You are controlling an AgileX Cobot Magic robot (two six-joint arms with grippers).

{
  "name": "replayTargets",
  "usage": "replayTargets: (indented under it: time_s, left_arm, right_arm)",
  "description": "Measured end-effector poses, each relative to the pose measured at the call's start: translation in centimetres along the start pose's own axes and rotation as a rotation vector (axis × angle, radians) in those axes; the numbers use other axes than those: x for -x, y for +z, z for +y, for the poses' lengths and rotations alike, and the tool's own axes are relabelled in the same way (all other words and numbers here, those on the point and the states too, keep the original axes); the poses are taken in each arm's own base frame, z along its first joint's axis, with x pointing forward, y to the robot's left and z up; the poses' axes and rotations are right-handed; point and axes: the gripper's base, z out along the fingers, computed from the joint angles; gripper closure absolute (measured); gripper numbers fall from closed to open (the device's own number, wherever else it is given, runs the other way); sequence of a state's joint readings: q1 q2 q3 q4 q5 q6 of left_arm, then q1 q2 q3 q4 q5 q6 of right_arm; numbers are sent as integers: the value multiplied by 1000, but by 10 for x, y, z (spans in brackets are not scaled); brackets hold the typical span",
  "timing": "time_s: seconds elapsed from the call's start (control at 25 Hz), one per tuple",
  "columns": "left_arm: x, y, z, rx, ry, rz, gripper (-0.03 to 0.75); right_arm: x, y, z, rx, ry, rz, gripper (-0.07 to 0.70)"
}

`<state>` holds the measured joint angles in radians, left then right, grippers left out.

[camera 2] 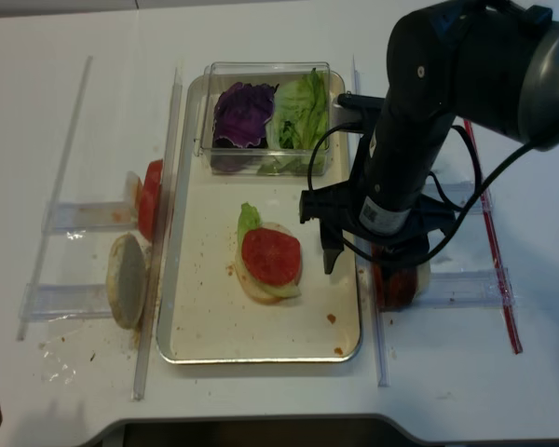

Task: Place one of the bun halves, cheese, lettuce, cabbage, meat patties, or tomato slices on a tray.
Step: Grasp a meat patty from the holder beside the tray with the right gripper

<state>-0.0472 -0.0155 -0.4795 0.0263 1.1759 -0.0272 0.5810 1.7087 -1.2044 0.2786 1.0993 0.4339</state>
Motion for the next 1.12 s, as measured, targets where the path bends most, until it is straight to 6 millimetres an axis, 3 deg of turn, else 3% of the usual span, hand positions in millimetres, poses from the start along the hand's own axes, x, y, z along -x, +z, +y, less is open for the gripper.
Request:
replayTargets:
  time_s: [0.2, 0.48, 1.12]
  left_arm:
    - [0, 0, 0, 0, 0, 0, 481]
    - [0, 0, 0, 0, 0, 0, 481]
    - [0, 0, 0, 0, 0, 0, 481]
  right_arm:
    - [1, 3, -2, -23, 1, 2, 98]
    - [2, 3, -5, -56, -13, -1, 249]
    - [1, 3, -10, -116, -33, 16, 472]
